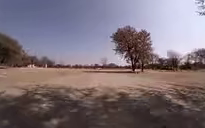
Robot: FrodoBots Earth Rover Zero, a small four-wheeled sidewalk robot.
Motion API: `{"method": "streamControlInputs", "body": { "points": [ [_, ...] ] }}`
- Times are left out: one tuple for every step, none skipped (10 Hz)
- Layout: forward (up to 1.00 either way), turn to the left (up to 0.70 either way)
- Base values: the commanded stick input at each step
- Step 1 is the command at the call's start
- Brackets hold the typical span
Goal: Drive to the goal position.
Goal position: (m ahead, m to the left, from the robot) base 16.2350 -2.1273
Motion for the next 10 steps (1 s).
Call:
{"method": "streamControlInputs", "body": {
  "points": [
    [1.0, 0.03],
    [1.0, 0.03],
    [1.0, 0.03],
    [1.0, 0.03],
    [1.0, 0.03],
    [1.0, 0.03],
    [1.0, 0.03],
    [1.0, 0.03],
    [1.0, 0.03],
    [1.0, 0.03]
  ]
}}
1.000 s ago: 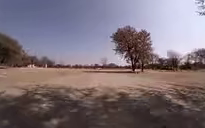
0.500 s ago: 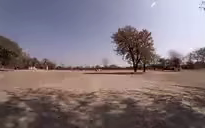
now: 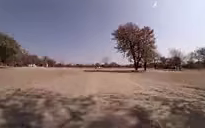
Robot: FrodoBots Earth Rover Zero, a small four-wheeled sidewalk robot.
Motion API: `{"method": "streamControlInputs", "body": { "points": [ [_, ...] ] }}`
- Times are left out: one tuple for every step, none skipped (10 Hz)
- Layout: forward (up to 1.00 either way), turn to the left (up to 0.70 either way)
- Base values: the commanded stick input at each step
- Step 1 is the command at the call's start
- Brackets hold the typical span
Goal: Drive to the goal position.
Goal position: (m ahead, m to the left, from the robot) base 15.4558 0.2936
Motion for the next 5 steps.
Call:
{"method": "streamControlInputs", "body": {
  "points": [
    [1.0, 0.03],
    [1.0, 0.03],
    [1.0, 0.03],
    [1.0, 0.03],
    [1.0, 0.03]
  ]
}}
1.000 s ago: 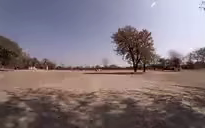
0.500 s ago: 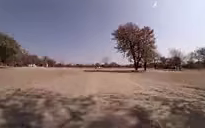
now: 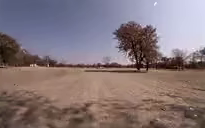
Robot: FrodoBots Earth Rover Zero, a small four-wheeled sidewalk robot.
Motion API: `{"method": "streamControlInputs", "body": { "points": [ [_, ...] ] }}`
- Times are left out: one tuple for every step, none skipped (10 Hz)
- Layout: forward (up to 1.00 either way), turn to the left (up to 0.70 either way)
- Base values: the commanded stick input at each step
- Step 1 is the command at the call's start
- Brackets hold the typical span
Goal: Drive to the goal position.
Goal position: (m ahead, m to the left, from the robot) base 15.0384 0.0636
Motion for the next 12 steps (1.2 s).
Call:
{"method": "streamControlInputs", "body": {
  "points": [
    [1.0, 0.03],
    [1.0, 0.03],
    [1.0, 0.03],
    [1.0, 0.03],
    [1.0, 0.03],
    [1.0, 0.02],
    [1.0, 0.02],
    [1.0, 0.02],
    [1.0, 0.02],
    [1.0, 0.02],
    [1.0, 0.03],
    [1.0, -0.07]
  ]
}}
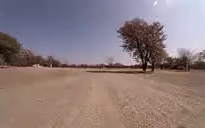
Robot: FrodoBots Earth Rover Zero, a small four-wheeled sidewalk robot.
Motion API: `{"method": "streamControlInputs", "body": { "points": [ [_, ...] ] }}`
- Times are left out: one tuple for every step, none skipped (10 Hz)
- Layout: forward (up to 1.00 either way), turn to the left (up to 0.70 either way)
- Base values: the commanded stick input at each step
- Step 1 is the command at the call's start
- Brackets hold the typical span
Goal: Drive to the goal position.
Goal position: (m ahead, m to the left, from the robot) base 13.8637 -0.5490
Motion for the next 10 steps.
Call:
{"method": "streamControlInputs", "body": {
  "points": [
    [1.0, -0.22],
    [1.0, -0.36],
    [1.0, -0.32],
    [1.0, -0.21],
    [1.0, -0.08],
    [1.0, -0.01],
    [1.0, 0.0],
    [1.0, 0.0],
    [1.0, 0.0],
    [1.0, 0.0]
  ]
}}
